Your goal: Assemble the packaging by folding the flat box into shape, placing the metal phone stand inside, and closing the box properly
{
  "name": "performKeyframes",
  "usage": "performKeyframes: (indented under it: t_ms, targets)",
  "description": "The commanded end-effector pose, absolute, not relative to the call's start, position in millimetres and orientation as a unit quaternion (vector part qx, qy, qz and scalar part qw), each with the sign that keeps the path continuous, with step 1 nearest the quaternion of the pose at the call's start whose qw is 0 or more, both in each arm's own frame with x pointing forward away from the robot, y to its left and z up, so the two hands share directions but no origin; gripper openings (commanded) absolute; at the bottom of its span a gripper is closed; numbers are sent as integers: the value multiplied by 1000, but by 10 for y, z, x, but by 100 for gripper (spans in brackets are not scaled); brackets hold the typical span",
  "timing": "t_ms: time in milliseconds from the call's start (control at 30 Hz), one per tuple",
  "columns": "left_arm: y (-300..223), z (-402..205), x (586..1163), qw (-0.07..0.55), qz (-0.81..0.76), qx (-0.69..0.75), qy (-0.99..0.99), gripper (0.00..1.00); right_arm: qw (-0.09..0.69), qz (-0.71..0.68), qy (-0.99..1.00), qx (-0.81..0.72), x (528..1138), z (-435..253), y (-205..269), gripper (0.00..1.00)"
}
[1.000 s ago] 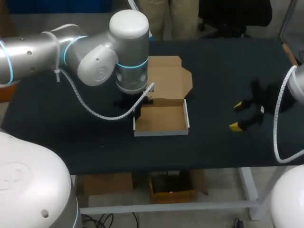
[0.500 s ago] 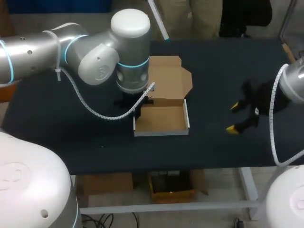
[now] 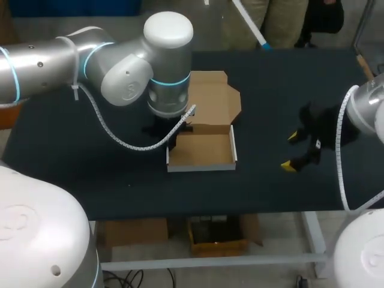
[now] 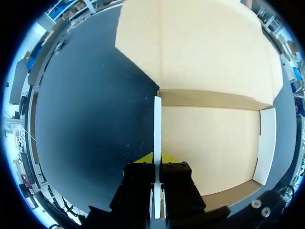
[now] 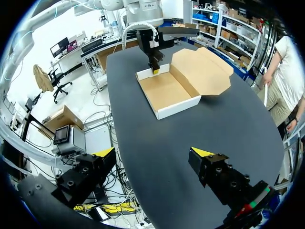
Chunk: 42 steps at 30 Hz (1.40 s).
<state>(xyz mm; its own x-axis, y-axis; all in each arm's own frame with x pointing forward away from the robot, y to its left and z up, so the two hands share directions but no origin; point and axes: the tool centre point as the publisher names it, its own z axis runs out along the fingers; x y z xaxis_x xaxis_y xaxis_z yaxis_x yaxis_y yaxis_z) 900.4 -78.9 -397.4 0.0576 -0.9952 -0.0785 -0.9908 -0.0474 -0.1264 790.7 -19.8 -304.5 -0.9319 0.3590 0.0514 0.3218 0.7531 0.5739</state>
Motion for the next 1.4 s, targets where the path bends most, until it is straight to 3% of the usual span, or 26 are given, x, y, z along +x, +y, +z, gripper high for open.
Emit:
performKeyframes:
  t_ms: [33,833,1400]
  targets:
    - [-830,-3969,9026,86,-2,-723,686,0,30,302,935,181,7900,-3039,-210,100]
    - [-878,-4004,9090,147,57,-713,684,0,30,302,935,181,7900,-3039,-210,100]
    - [-820,-3957,9005,74,-2,-721,689,0,30,302,935,181,7900,-3039,-210,100]
